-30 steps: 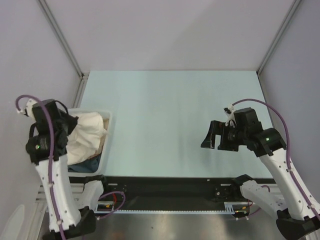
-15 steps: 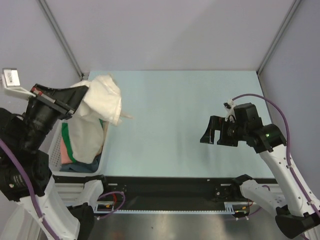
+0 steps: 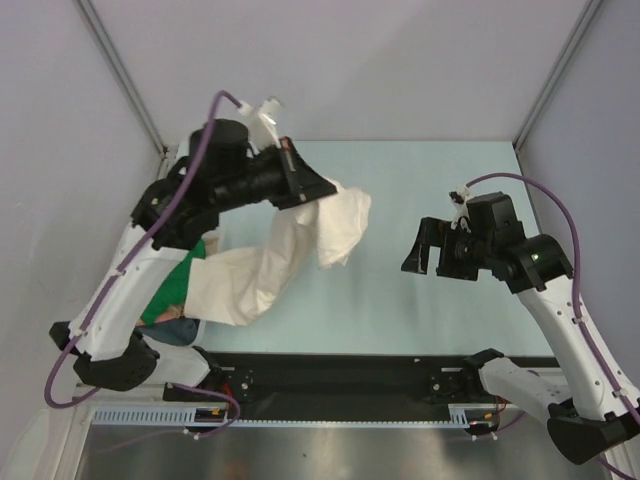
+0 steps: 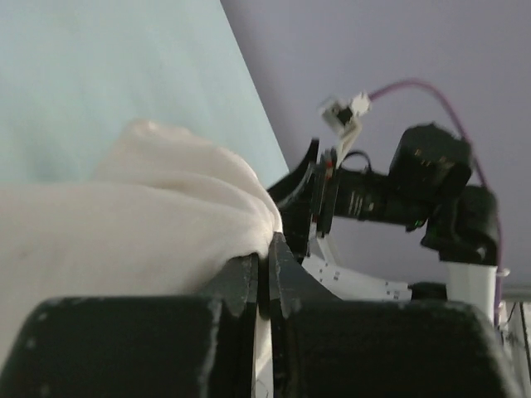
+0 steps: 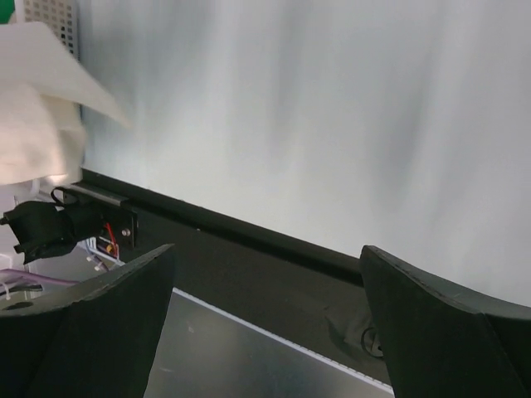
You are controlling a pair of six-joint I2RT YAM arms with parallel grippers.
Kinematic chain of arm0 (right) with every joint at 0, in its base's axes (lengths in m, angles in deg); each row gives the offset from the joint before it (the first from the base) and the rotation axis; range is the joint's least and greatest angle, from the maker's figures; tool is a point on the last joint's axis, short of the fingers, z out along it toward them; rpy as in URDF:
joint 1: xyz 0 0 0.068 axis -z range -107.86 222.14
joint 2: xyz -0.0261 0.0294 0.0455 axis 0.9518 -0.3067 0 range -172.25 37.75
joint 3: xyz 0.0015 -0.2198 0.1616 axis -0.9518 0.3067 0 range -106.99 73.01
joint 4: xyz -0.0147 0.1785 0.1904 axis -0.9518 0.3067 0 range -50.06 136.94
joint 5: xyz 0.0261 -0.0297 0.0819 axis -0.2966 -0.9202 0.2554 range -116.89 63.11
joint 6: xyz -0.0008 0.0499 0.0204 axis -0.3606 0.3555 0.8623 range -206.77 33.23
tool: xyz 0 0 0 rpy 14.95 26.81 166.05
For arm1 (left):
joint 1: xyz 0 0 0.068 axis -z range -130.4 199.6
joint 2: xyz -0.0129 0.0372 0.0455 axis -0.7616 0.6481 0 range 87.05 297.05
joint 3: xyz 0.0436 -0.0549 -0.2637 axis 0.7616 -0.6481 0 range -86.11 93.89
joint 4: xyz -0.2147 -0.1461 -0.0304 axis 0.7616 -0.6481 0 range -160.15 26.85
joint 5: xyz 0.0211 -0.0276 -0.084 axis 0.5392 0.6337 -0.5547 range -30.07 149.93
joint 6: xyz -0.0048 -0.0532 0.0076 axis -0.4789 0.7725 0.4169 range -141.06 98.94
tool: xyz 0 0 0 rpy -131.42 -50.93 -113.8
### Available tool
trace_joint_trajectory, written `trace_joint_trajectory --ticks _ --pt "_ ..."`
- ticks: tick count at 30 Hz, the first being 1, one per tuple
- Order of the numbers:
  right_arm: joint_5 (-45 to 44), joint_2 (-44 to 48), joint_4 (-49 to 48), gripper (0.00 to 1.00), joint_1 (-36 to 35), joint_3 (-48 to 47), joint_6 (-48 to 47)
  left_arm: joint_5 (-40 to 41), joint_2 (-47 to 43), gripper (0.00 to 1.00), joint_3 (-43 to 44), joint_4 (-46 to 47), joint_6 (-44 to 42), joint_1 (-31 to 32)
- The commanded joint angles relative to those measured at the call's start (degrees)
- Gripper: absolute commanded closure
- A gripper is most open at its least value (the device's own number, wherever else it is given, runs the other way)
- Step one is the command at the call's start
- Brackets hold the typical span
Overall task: Fold and stack the t-shirts
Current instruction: Move the tshirt to the center of the board
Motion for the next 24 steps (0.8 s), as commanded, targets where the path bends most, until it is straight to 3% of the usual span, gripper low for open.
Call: trace_joint_trajectory --ticks 1,4,7,9,11,12,13,14,16,20,24 --pt "-3.25 1.43 2.98 0.0 0.29 -3.2 0.08 7.83 -1.04 1.0 -0.51 5.26 -0.68 8.77" --pt "-4.57 2.3 3.69 0.0 0.73 -2.5 0.43 7.83 0.37 1.0 -5.54 7.89 0.56 13.34" --pt "-4.75 3.36 3.25 0.0 1.78 -1.45 0.69 10.12 8.35 1.0 2.78 1.87 -2.07 17.92" --pt "-4.31 3.19 3.42 0.0 2.57 -1.53 0.69 10.81 13.36 1.0 9.83 -2.11 -2.51 17.67" --pt "-3.17 3.1 3.86 0.0 3.89 -1.53 0.43 10.91 14.52 1.0 9.33 -4.93 -3.04 16.01" --pt "-2.64 2.92 3.78 0.0 4.24 -1.1 0.43 10.13 14.18 0.94 7.75 -5.02 -3.39 14.09" --pt "-1.59 2.92 3.6 0.0 4.33 -0.66 0.25 10.55 13.65 0.84 3.73 -4.94 -3.74 13.2" --pt "-1.06 2.92 3.25 0.0 4.25 0.39 -0.1 11.34 12.86 0.63 1.43 -4.85 -4.1 12.32" --pt "-0.27 2.92 2.64 0.0 4.42 1.71 -0.62 15.27 10.75 0.03 -3.48 -8.26 -4.72 8.46" --pt "-0.18 1.69 0.53 0.0 5.12 6.1 -0.37 18.12 4.52 0.02 -10.79 -10.92 -9.27 5.98" --pt "4.73 -0.68 -3.07 0.0 8.54 11.89 0.78 8.47 -1.46 0.21 -23.96 1.68 -11.83 10.01"
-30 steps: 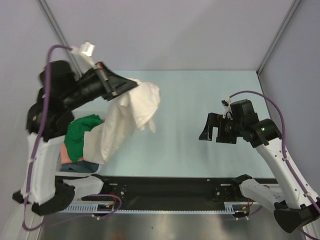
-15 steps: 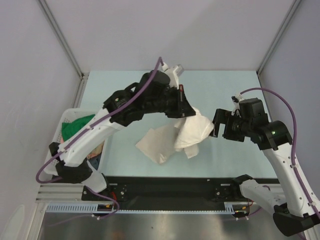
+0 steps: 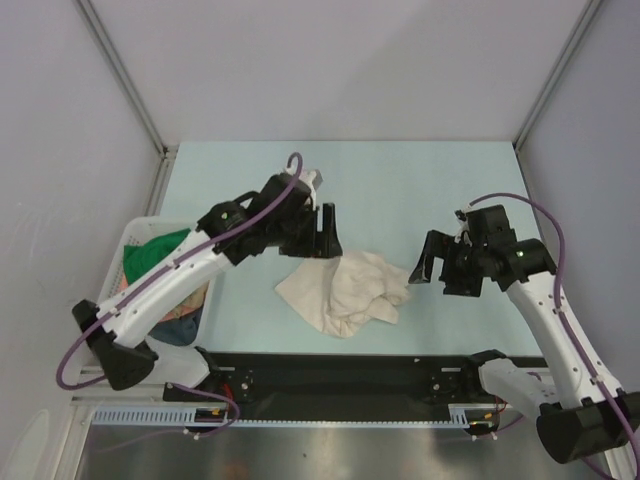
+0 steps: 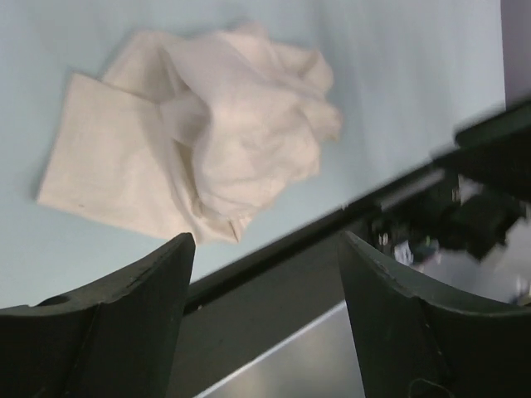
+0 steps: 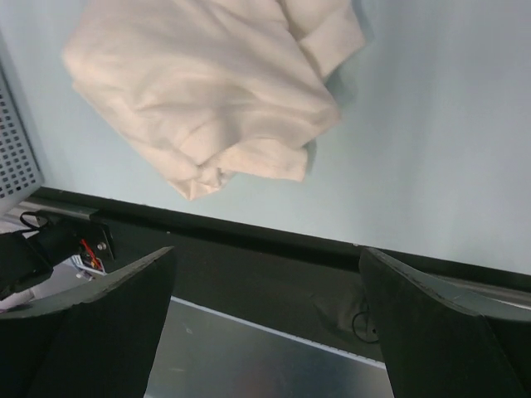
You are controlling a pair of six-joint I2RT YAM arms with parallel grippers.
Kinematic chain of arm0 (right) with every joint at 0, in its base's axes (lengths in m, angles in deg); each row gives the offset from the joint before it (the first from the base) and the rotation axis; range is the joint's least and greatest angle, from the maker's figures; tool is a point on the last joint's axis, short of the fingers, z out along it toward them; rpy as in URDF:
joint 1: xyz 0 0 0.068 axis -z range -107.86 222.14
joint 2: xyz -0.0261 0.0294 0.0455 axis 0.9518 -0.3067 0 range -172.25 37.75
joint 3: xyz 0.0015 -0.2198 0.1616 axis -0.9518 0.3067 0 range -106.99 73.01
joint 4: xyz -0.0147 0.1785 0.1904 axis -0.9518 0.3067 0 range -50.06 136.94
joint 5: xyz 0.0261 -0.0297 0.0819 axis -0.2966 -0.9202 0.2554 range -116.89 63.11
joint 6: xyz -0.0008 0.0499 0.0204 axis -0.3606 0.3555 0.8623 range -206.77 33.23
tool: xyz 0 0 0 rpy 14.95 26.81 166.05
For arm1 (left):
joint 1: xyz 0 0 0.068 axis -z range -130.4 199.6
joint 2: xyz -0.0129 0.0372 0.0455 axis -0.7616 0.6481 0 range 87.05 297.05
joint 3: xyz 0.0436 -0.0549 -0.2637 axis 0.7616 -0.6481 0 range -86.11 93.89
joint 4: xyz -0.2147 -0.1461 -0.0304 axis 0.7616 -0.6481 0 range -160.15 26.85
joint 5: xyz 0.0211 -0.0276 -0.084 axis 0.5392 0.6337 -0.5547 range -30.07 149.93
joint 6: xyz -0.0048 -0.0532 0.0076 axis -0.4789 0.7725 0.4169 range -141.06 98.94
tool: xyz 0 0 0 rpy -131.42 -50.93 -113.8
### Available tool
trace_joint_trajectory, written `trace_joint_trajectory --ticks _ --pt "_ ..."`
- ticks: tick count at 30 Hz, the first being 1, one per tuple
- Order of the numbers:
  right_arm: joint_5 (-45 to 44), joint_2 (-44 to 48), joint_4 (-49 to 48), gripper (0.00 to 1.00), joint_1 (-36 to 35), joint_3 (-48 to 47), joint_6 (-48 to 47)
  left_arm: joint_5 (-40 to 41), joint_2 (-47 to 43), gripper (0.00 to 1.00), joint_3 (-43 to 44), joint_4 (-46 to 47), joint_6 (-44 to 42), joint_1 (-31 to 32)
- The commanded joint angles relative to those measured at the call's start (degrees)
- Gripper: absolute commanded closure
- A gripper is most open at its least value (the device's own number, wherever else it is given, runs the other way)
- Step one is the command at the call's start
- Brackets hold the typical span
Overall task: Fold and stack the t-shirts
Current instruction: Move the tshirt to the center of the board, then flatten the tshirt out
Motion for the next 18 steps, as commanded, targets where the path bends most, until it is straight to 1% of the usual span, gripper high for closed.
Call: trace_joint_trajectory --ticks 1,2,3,4,5,6,7,8,9,10,11,14,15,16,18 --pt "4.26 -2.64 -4.25 0.0 3.06 4.13 0.65 -9.85 -6.52 0.26 -11.39 11.37 -4.27 4.58" --pt "4.36 -3.44 -6.09 0.03 5.16 5.88 0.65 -11.37 -6.17 0.31 -14.07 17.23 -4.45 6.07" --pt "4.44 -4.32 -6.89 0.06 5.96 6.33 0.65 -12.25 -5.47 0.36 -16.01 18.94 -4.45 6.6" --pt "4.88 -5.11 -7.6 0.11 6.49 6.77 0.47 -12.09 -4.34 0.37 -17.51 19.74 -4.45 7.04" --pt "5.84 -7.38 -8.82 0.17 6.85 6.95 -0.14 -12.35 -0.5 0.38 -17.35 20.27 -4.97 7.57" --pt "7.76 -8.45 -9.7 0.31 6.76 7.82 -0.66 -12.0 1.54 0.36 -16.91 20.45 -7.06 8.88" --pt "8.31 -9.76 -10.67 0.35 6.5 8.44 -1.45 -11.13 4.35 0.33 -14.47 19.41 -8.56 9.76" --pt "8.31 -11.86 -12.85 0.37 6.15 9.23 -1.55 -8.07 9.07 0.29 -12.71 15.22 -9.88 10.56" --pt "9.88 -13.28 -13.92 0.38 5.8 10.46 -1.64 -6.3 11.47 0.26 -11.21 13.18 -11.9 12.3" --pt "11.2 -14.42 -16.37 0.37 6.06 12.47 -1.38 -4.81 13.06 0.25 -9.19 11.59 -12.44 13.02" --pt "12.43 -16.44 -17.78 0.36 6.15 13.88 -0.85 -2.62 14.03 0.25 -9.0 10.96 -13.05 13.63" --pt "14.46 -18.12 -23.32 0.3 5.8 17.49 1.26 -1.98 15.53 0.3 -10.84 12.36 -14.38 15.05" --pt "15.25 -18.82 -24.55 0.28 5.8 18.11 1.7 0.54 16.41 0.33 -10.93 12.1 -13.77 15.13" --pt "15.25 -19.35 -26.13 0.28 5.97 18.55 1.79 1.18 16.76 0.34 -11.02 11.84 -13.5 15.13" --pt "14.99 -20.49 -27.46 0.28 5.89 19.34 1.62 2.93 17.12 0.4 -11.37 11.84 -13.06 15.48"
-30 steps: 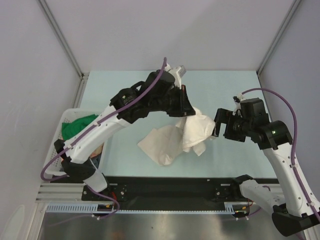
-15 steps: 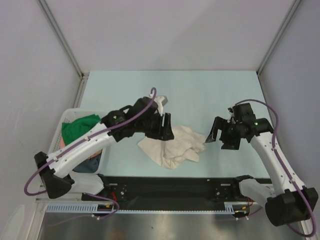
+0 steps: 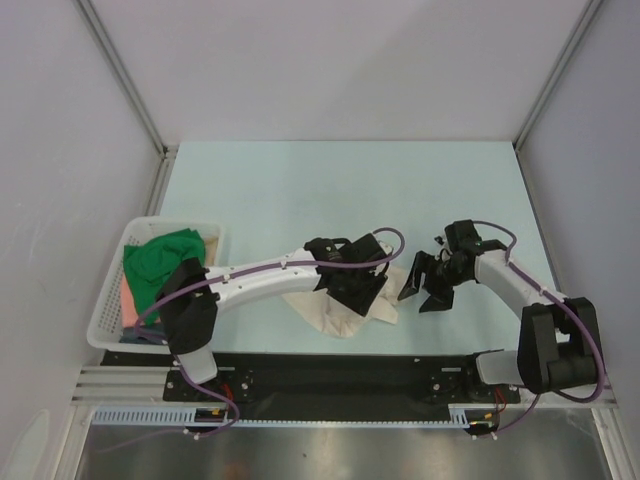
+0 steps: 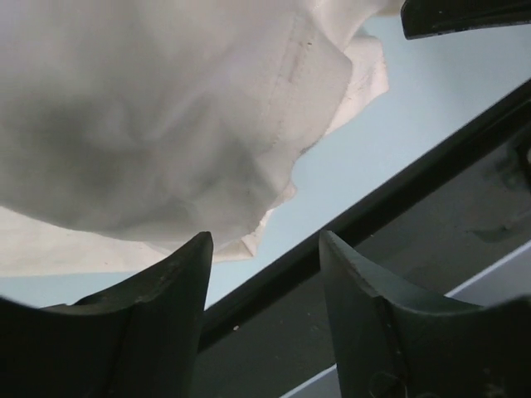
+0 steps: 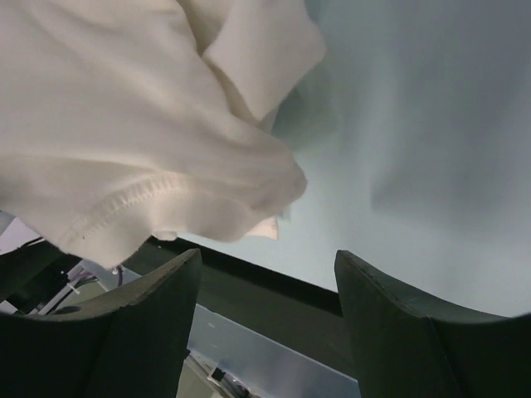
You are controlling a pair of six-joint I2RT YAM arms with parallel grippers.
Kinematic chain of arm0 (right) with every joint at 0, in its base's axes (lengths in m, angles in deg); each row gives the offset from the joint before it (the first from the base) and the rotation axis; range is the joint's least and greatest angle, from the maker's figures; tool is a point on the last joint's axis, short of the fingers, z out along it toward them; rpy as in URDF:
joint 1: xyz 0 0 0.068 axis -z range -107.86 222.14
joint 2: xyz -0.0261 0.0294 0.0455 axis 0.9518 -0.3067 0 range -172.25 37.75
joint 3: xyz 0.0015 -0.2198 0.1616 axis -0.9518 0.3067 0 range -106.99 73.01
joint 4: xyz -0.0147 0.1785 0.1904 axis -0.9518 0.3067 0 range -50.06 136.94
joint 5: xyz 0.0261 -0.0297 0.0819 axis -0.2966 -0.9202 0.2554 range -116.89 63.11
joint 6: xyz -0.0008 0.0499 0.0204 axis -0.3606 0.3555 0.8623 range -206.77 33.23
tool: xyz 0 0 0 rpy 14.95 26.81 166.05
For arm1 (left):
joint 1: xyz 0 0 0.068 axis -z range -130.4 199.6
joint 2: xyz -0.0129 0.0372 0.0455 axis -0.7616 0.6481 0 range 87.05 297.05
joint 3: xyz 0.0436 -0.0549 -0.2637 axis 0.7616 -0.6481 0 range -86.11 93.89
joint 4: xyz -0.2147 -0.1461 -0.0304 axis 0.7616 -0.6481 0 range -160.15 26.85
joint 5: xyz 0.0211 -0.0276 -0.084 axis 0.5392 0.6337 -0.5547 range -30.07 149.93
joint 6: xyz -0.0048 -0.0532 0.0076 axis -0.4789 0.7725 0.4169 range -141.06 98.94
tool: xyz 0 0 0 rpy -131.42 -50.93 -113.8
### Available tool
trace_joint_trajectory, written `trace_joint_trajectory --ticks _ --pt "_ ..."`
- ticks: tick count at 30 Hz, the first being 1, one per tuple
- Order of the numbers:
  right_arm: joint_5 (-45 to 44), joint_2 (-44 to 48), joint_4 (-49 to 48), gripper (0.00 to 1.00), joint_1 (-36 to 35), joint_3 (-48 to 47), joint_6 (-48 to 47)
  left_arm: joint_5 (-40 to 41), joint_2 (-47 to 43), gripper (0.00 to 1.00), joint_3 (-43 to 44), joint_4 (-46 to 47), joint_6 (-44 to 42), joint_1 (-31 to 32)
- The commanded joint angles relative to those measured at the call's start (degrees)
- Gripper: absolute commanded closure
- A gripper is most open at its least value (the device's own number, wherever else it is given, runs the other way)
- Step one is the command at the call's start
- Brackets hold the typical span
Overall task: Fold and stack the t-shirts
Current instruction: Flatten the tshirt out
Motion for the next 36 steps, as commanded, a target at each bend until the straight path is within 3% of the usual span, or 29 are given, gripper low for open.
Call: trace_joint_trajectory --ticks 1,8,13,17,25,28,31,32,33,36 --pt "2.82 -2.41 -8.46 0.28 -0.04 0.44 0.63 5.56 -0.72 0.41 0.41 0.17 -1.39 0.12" --pt "3.0 -8.05 -12.61 0.36 0.49 0.18 -1.74 8.64 1.83 0.43 -0.65 -0.8 -1.04 0.39" --pt "5.53 -9.99 -13.22 0.39 1.28 -0.26 -4.03 8.65 3.15 0.25 -0.65 0.08 0.02 0.56" --pt "5.9 -10.26 -14.19 0.41 1.1 -0.44 -3.32 5.75 3.94 0.25 -2.31 3.32 1.34 0.65" --pt "6.42 -11.13 -14.72 0.52 0.23 -0.26 -3.15 7.76 5.17 0.57 -3.37 5.09 0.72 0.47" --pt "6.42 -10.87 -14.63 0.63 0.14 -0.35 -2.8 9.52 6.14 0.72 -2.5 4.56 0.46 0.3" --pt "5.98 -10.26 -14.55 0.77 -0.04 -1.23 -1.83 12.32 6.76 0.92 -1.35 3.42 0.2 -0.05" --pt "5.02 -9.91 -13.94 0.94 -0.04 -1.84 -1.66 13.9 6.58 1.0 -0.74 1.94 0.28 -0.14" --pt "3.97 -9.38 -12.71 1.0 -0.3 -4.37 -2.18 15.4 6.15 0.99 0.83 0.71 0.2 -0.14" --pt "-3.66 -4.21 -4.38 1.0 -1.97 -11.74 -2.27 22.08 2.73 1.0 5.22 -5.53 -0.77 -0.14"
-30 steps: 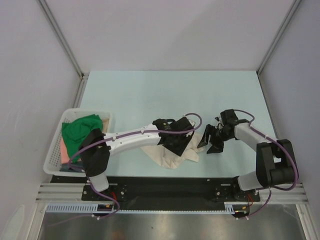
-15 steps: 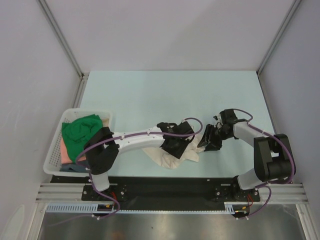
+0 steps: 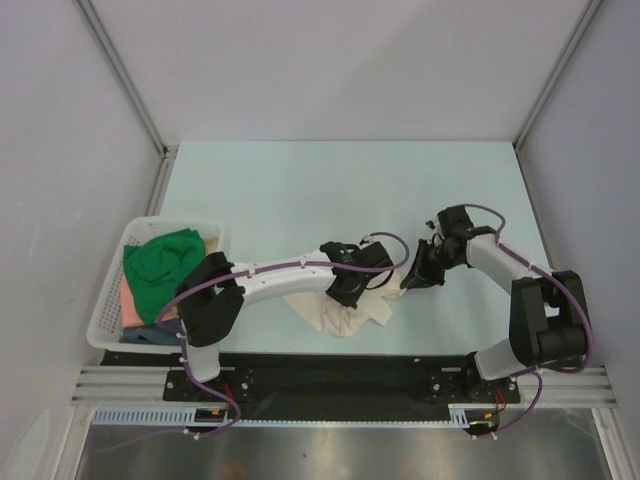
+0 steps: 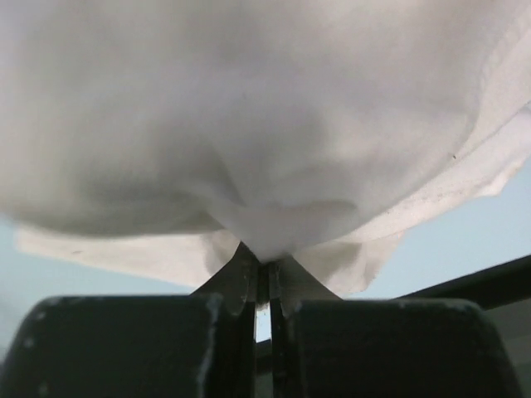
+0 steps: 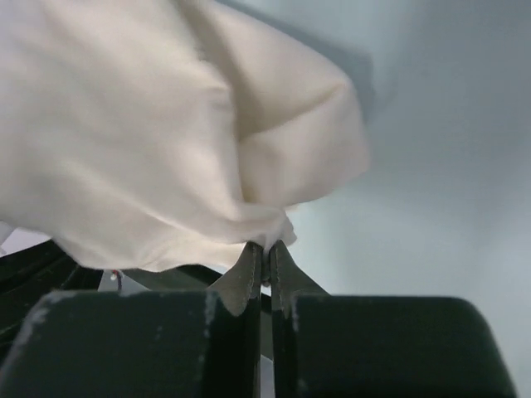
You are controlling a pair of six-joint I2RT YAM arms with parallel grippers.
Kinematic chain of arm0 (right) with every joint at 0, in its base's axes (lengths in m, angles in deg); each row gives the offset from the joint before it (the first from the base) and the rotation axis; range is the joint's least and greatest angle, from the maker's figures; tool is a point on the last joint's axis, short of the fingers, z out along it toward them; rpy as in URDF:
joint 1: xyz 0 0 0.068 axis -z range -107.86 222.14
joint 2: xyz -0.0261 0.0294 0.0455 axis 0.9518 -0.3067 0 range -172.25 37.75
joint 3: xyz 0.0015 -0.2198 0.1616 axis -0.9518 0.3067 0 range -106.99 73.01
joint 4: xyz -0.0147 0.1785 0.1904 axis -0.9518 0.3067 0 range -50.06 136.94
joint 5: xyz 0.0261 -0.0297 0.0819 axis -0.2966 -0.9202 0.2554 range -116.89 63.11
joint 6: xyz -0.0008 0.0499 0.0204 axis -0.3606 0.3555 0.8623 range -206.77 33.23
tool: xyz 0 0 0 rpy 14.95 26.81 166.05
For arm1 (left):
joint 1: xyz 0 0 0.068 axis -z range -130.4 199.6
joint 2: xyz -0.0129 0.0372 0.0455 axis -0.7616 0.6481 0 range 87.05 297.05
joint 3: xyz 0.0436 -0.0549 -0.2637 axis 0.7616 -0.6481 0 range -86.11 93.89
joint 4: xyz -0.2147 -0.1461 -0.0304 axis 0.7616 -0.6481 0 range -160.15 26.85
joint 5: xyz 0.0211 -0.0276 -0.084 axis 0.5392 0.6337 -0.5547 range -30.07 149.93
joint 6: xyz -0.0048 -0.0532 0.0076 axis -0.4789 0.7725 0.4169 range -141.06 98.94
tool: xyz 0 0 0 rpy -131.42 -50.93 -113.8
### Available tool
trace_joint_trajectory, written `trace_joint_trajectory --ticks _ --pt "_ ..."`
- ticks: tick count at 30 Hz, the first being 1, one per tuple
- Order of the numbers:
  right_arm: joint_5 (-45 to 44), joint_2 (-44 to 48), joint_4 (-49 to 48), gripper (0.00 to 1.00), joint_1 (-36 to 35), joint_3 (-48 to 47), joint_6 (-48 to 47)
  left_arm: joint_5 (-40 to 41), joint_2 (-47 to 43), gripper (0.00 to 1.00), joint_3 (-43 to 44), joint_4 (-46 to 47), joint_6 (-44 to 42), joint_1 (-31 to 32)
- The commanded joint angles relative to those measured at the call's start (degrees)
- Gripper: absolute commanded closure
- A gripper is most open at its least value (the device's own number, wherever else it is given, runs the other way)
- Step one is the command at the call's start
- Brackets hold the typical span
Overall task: Fold and stack the t-shirts
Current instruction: Flatten the tshirt out
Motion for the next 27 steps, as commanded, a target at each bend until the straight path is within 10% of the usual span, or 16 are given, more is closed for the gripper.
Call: trace_joint_trajectory --ticks 1,15,27 --pt "-8.27 7.28 6.99 1.0 -1.88 -11.09 -0.24 10.61 -4.86 1.0 7.53 -6.89 -1.51 -0.32" --pt "-23.32 28.1 19.24 1.0 -13.57 -47.13 -0.32 34.61 -23.49 1.0 41.1 -30.38 -8.45 2.4" --pt "25.79 36.74 -7.26 1.0 -11.04 -57.43 19.16 25.13 -50.21 1.0 46.3 -10.88 -24.71 12.78"
